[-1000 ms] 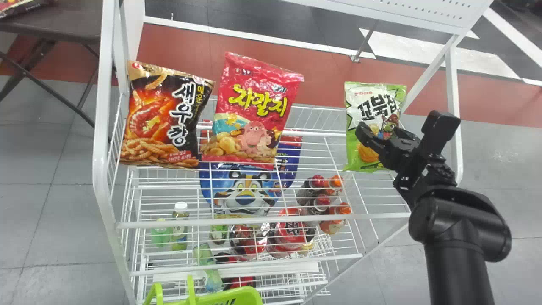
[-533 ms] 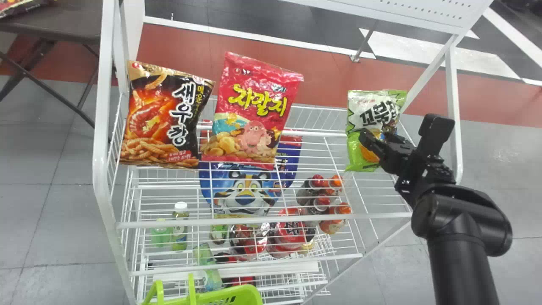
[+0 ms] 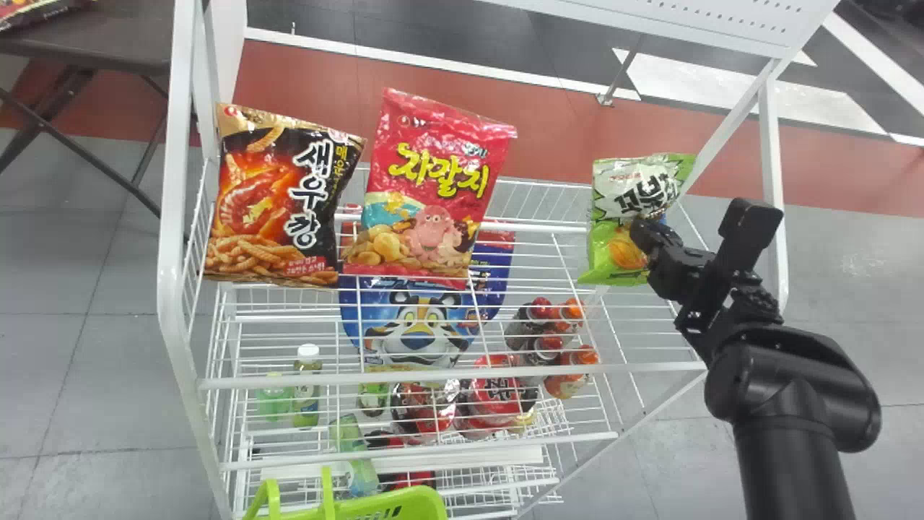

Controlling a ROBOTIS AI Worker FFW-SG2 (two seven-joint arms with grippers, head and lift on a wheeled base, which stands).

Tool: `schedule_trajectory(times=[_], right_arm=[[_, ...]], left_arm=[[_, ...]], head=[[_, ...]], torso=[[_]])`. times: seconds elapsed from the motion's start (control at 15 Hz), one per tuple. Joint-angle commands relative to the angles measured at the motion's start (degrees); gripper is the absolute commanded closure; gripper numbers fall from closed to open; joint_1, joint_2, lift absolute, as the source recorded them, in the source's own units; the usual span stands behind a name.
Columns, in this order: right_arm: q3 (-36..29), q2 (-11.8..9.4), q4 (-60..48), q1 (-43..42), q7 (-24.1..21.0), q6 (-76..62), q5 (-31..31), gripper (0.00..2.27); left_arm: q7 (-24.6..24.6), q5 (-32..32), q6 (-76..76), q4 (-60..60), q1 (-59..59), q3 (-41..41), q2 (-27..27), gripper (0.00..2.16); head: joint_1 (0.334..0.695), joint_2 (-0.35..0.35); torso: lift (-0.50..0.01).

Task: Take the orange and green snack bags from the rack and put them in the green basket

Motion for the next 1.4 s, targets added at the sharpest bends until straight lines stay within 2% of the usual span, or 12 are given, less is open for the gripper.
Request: schedule_trajectory(times=[0.0,0.2,0.47,0.8,0.93,1.13,1.33], right_arm=[[-0.47,0.46,-3.09,2.35,-0.11,-0.12,-1.45,2.23],[-1.26,1.51,-13.90,9.12,-0.28,1.64,-5.58,2.24],[-5.22,2.74,-29.28,16.41,-0.81,14.82,-11.30,2.24],[-11.64,5.99,-45.81,24.50,0.16,33.28,-20.61,2.24],[-12.25,7.22,-50.11,27.14,0.42,39.08,-22.37,2.24],[-12.25,9.60,-54.95,30.83,3.15,48.92,-25.09,2.24],[-11.28,10.92,-57.58,34.52,6.84,56.66,-27.56,2.24]], left_arm=[[-0.09,0.00,0.00,-0.09,0.00,0.00,-0.15,2.12],[0.00,0.00,0.00,-0.18,-0.09,0.00,-0.15,2.12],[0.00,0.09,0.00,-0.18,-0.17,-0.09,-0.15,2.12],[-0.09,0.27,0.00,-0.18,-0.53,-0.17,-0.15,2.12],[-0.09,0.35,0.00,-0.09,-0.61,-0.17,-0.15,2.12],[-0.09,0.35,0.00,0.18,-0.79,-0.09,-0.15,2.12],[-0.18,0.44,-0.17,0.18,-0.79,0.00,-0.15,2.12]], head=[[0.695,-0.350],[0.695,-0.350],[0.695,-0.350],[0.695,-0.350],[0.695,-0.350],[0.695,-0.350],[0.695,-0.350]], torso=[[0.000],[0.000],[0.000],[0.000],[0.000],[0.000],[0.000]])
